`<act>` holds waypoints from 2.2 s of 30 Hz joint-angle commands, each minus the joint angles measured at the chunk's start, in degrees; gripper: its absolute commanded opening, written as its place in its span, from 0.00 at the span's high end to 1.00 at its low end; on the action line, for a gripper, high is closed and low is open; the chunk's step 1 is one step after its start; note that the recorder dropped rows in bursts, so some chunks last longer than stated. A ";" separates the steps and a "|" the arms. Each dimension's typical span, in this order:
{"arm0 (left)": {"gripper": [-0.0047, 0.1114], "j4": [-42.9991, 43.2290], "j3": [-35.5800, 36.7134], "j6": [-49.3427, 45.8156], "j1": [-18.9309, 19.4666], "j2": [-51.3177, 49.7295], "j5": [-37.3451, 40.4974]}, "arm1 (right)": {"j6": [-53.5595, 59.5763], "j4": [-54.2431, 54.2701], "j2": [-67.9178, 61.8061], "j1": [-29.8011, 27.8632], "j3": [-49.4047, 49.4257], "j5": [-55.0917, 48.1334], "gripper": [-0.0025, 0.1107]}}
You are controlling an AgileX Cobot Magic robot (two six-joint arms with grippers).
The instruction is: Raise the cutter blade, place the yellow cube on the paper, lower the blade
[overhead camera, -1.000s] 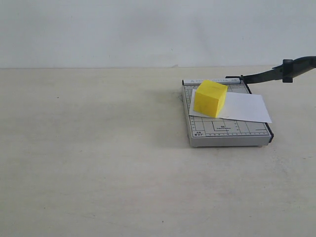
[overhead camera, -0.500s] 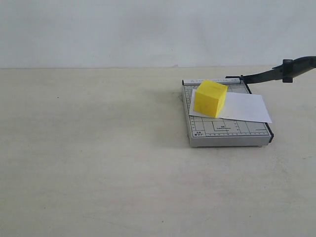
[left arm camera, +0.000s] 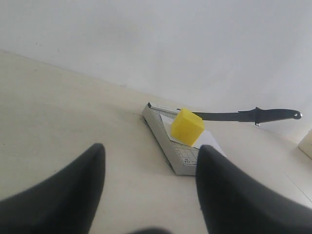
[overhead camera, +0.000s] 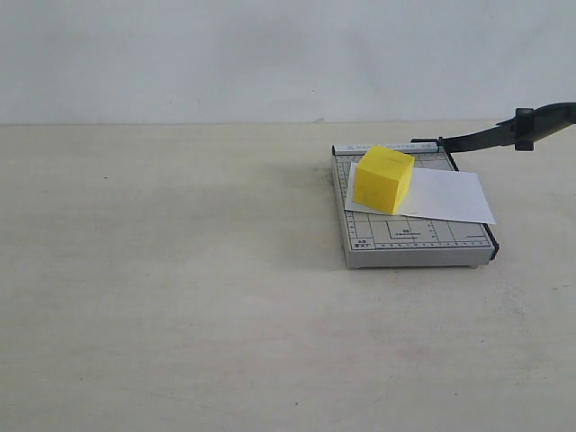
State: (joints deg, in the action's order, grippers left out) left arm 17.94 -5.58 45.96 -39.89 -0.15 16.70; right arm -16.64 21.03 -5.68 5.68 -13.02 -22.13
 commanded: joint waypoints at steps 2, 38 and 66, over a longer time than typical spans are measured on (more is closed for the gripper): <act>0.50 0.02 0.29 0.09 0.03 0.15 -0.43 | 0.09 -0.45 0.37 0.04 0.02 0.04 0.97; 0.50 -17.11 5.58 -43.14 0.03 0.15 -12.21 | 0.32 -0.45 0.37 0.04 0.02 0.50 0.97; 0.50 -17.44 5.58 -45.96 11.49 0.15 -12.38 | 0.19 -0.45 0.37 0.04 0.02 0.50 0.97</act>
State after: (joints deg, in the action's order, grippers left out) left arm 0.82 -0.20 0.38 -32.80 -0.15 4.53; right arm -16.75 21.03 -5.68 5.68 -13.02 -22.02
